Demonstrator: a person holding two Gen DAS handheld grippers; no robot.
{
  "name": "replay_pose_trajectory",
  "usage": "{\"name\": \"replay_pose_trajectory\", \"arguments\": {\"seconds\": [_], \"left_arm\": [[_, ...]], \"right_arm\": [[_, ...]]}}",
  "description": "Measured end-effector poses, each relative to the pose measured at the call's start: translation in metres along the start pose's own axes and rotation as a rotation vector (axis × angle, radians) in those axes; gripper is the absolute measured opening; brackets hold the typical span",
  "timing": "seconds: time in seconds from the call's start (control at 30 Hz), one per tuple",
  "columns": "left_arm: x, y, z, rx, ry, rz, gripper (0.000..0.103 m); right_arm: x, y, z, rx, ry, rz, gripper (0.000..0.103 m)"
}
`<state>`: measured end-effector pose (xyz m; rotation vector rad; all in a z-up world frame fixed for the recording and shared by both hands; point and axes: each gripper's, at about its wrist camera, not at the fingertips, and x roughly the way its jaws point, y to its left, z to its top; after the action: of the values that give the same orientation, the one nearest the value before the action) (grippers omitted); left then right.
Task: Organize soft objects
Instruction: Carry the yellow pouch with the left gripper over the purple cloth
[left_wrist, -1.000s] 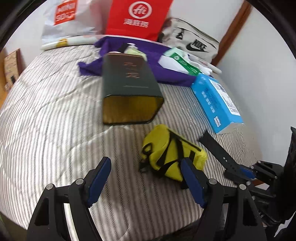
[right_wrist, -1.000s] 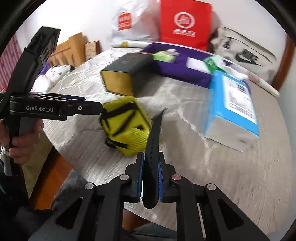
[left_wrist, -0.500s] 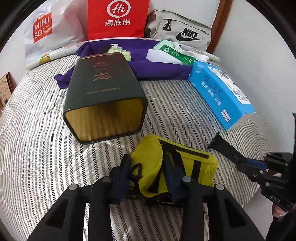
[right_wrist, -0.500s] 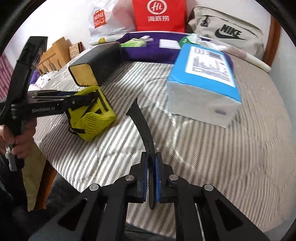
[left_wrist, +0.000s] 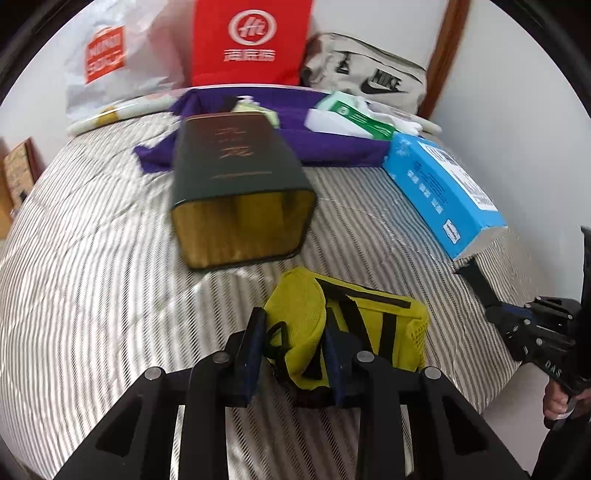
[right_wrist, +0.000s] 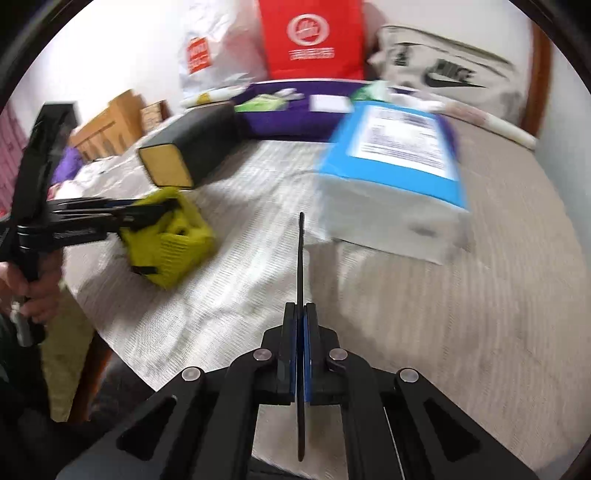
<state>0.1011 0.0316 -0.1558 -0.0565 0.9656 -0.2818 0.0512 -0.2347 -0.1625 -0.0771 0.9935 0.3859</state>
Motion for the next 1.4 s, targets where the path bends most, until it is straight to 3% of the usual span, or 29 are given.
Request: {"name": "replay_pose_trajectory", "arguments": {"seconds": [0.17, 0.57, 1.4], "left_arm": [[-0.003, 0.016, -0.007, -0.064, 0.0, 0.011, 0.028], [-0.021, 0.021, -0.015, -0.133, -0.012, 0.007, 0.027], [-0.068, 0.013, 0.015, -0.141, -0.096, -0.014, 0.026]], "right_arm": [[0.001, -0.026, -0.008, 0.057, 0.022, -0.073, 0.003], [0.004, -0.038, -0.007, 0.143, -0.005, -0.037, 0.003], [-0.043, -0.019, 0.02, 0.074, -0.075, 0.021, 0.003]]}}
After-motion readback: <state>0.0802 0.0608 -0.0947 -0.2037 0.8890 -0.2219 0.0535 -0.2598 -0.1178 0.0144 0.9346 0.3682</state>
